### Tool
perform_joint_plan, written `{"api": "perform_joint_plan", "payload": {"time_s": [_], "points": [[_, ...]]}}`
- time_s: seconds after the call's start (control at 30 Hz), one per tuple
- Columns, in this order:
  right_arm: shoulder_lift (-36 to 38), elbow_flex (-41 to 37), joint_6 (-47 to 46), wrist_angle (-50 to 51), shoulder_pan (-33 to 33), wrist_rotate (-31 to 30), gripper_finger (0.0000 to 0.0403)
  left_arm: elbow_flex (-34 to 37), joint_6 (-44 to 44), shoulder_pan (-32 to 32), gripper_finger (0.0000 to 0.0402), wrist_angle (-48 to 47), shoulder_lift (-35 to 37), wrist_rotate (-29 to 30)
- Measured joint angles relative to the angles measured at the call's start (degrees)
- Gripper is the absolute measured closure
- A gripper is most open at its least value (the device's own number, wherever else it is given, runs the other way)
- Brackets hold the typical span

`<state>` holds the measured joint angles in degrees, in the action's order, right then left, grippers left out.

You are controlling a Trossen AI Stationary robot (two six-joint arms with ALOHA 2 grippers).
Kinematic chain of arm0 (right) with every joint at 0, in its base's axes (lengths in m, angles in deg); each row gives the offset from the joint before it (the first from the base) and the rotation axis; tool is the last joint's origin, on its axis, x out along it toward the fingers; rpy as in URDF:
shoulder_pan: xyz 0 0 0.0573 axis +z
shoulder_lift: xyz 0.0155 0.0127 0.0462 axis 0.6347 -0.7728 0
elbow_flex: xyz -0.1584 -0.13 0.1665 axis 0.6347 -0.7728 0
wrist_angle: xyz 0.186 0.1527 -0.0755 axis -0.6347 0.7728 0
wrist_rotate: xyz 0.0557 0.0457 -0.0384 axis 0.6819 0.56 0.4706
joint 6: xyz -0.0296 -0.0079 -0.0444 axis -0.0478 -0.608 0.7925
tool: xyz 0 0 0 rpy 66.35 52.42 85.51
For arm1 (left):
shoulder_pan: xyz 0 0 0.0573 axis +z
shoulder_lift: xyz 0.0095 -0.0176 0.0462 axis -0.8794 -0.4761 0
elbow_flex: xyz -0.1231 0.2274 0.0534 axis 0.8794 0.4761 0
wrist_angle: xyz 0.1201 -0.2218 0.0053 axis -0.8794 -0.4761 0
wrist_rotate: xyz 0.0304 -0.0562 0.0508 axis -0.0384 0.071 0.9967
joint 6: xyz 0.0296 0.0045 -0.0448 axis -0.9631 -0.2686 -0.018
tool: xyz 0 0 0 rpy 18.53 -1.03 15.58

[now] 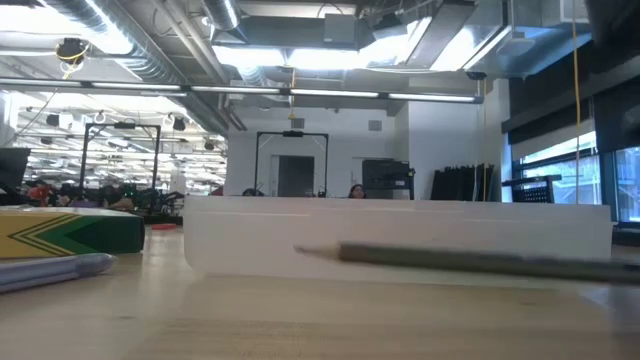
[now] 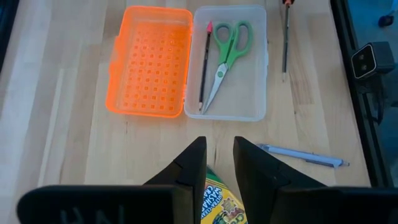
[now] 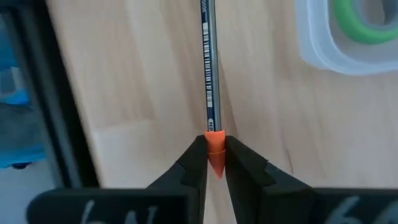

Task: Pack school essentials
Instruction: Put the black pencil into the orange supply box

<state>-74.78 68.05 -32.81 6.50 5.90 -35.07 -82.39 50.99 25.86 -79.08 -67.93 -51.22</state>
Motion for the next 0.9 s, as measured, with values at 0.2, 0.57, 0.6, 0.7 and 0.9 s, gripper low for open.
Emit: {"api": "perform_joint_plan", "payload": {"time_s": [0.2, 0.57, 0.6, 0.7, 0.9], "points": [[0.1, 2.8, 1.7, 0.2, 0.0, -0.2, 0.0352, 0.0, 0.0, 0.0, 0.0328, 0.0, 0.0, 0.0], [0.3, 9.9, 6.7, 9.2, -4.4, -0.6, 0.0352, 0.0, 0.1, 0.0, 0.0328, 0.0, 0.0, 0.0], [0.3, 10.5, 7.2, 10.8, -5.3, -0.6, 0.0352, 0.0, 0.1, 0.0, 0.0328, 0.0, 0.0, 0.0], [0.3, 12.2, 10.0, 14.7, -8.1, -0.6, 0.0352, 0.0, 0.0, 0.0, 0.0328, 0.0, 0.0, 0.0], [0.4, 13.0, 15.0, 19.1, -14.0, -0.6, 0.0352, 0.0, 0.0, 0.0, 0.0328, 0.0, 0.0, 0.0]]}}
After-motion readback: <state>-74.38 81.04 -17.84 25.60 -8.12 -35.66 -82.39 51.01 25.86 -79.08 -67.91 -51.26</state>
